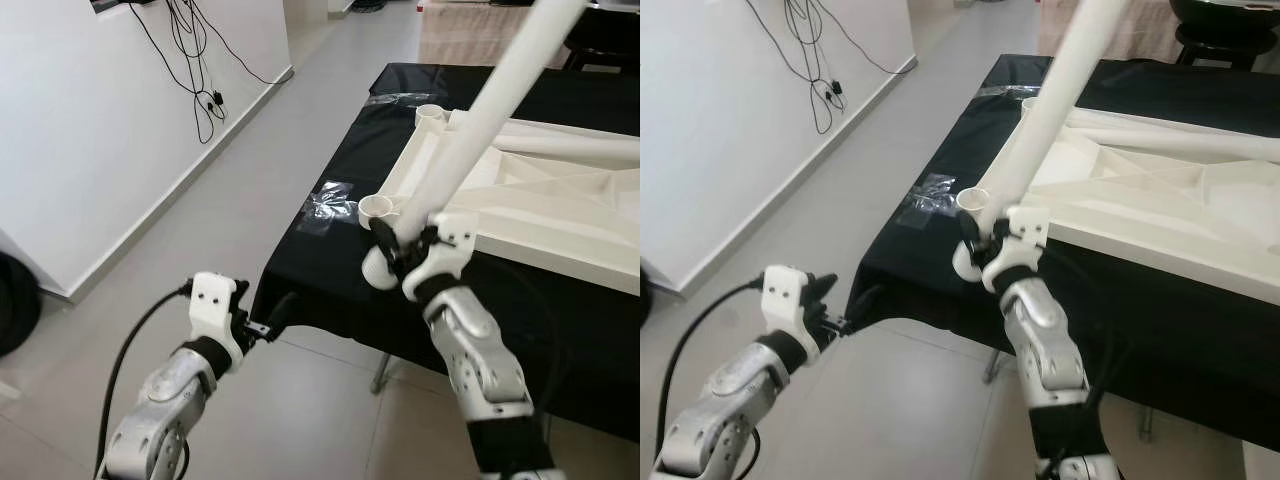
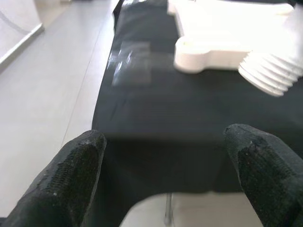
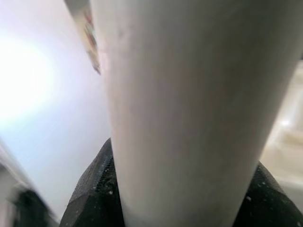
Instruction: Building children table
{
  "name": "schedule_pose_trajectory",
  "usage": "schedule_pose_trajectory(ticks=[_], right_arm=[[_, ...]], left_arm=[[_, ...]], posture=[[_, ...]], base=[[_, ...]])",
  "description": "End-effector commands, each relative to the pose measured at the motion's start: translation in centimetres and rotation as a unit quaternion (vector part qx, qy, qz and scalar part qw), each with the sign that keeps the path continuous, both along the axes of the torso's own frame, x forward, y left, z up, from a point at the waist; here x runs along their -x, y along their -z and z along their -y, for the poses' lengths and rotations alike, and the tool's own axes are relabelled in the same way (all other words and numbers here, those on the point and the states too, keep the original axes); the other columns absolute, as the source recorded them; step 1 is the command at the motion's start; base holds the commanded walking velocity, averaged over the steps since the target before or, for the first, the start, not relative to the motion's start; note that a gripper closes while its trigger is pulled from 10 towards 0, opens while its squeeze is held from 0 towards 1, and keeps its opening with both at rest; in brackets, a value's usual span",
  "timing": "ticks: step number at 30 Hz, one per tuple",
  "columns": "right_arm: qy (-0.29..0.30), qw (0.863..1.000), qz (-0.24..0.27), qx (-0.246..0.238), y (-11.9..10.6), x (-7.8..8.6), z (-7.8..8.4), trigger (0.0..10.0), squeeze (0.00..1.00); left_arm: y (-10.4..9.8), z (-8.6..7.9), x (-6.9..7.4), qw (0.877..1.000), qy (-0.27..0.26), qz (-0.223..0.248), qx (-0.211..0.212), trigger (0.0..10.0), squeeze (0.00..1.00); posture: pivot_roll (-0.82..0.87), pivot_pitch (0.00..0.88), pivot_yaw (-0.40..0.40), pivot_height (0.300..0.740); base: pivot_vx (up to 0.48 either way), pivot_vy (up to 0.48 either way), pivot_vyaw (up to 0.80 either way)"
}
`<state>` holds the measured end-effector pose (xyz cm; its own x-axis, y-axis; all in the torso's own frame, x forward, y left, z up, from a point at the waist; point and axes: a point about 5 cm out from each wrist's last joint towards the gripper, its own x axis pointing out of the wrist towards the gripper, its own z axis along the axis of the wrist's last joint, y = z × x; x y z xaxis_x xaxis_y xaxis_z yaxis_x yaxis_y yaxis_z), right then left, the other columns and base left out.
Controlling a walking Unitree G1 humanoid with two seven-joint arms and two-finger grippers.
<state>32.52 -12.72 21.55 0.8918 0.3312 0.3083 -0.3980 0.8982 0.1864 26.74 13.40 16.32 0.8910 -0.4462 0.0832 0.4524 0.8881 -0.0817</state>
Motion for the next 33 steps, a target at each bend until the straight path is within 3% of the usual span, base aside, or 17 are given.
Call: schedule_pose_trajectory(ticks=[1,12,20,26,33], right_arm=[[-0.036,0.999,0.025,-0.012,-1.3,0.4,-0.5,10.0,0.00],[-0.082,0.994,0.065,0.018,-2.8,0.4,-1.4,10.0,0.00],[-0.071,0.996,0.046,0.021,-2.7,0.0,-1.7,10.0,0.00],[-0.079,0.996,0.027,0.008,-2.5,-0.1,-1.7,10.0,0.00],[-0.077,0.996,0.037,0.005,-2.6,0.0,-1.6,10.0,0.00]], left_arm=[[-0.8,0.0,0.1,1.000,0.009,0.011,-0.002,10.0,0.00],[-1.4,0.4,0.2,1.000,0.018,0.023,0.001,10.0,0.00],[-1.3,0.6,0.4,1.000,0.025,0.019,0.001,10.0,0.00],[-1.4,0.7,0.4,0.999,0.029,0.018,0.004,10.0,0.00],[-1.5,0.9,0.4,0.999,0.035,0.019,0.005,10.0,0.00]], posture=[[-0.04,0.124,0.066,0.740],[-0.03,0.133,0.056,0.740],[-0.03,0.137,0.053,0.740],[-0.03,0.137,0.058,0.740],[-0.03,0.133,0.060,0.740]], base=[[0.000,0.000,-0.44],[0.023,0.000,0.07],[0.291,0.000,0.24],[0.341,0.000,-0.80],[0.344,0.000,0.00]])
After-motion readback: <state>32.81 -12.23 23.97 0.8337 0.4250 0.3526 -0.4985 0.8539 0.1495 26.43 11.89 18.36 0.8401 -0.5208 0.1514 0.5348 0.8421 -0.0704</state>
